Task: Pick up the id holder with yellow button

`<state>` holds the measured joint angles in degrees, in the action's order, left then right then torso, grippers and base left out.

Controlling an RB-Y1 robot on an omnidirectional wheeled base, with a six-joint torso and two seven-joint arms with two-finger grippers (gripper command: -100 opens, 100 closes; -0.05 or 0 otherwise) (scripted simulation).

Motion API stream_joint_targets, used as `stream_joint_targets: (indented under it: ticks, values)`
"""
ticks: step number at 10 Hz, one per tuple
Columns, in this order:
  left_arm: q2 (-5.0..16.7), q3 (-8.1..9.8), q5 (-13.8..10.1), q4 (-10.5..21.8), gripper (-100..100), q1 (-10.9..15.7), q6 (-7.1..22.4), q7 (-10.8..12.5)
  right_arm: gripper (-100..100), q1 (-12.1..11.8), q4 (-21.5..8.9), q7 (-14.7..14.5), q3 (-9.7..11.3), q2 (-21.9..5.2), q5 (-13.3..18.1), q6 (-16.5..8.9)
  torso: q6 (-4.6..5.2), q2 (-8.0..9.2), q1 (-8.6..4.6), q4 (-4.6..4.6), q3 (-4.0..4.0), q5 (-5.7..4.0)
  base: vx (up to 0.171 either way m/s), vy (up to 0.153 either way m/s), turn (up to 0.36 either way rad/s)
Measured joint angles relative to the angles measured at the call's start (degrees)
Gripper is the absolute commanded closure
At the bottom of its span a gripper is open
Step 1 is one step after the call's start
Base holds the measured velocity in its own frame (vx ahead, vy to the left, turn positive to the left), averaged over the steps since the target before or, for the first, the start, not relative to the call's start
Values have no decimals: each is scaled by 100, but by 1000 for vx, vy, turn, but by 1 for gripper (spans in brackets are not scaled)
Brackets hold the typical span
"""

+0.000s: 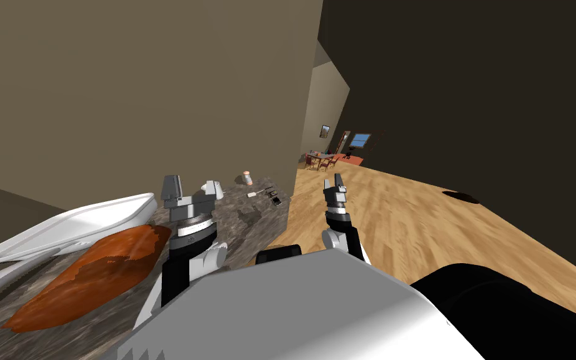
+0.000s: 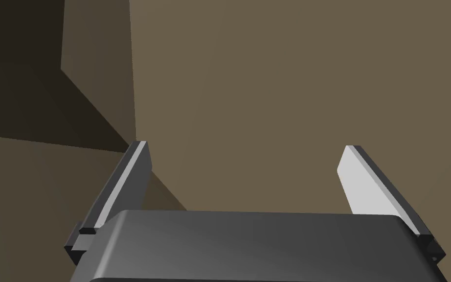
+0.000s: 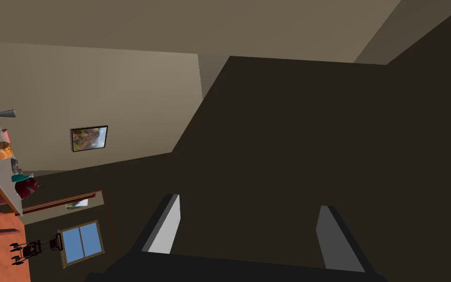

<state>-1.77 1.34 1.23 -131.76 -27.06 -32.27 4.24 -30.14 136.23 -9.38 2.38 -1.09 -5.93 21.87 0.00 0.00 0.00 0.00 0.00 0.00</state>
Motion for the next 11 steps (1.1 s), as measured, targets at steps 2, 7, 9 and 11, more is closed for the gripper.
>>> stream_joint_targets:
  ticks: [2,7,9,11]
  values:
    - [238,-12,0,38,-100,32,94,-14,0,0,0,0,0,0,0,0,0,-2,-1,0,-1,0,4,-9,-13]
    - [798,-21,-19,302,-100,331,702,-100,0,0,0,0,0,0,0,0,1,-6,-6,-1,-4,-1,9,-18,-30]
    - [919,-17,-31,520,-100,552,1043,-156,0,0,0,0,0,0,0,0,1,-8,-8,-2,-5,-2,12,-18,-21]
    - [957,-48,-27,532,-100,616,1355,-197,0,0,0,0,0,0,0,0,0,-5,-6,-1,-3,-1,11,-20,-32]
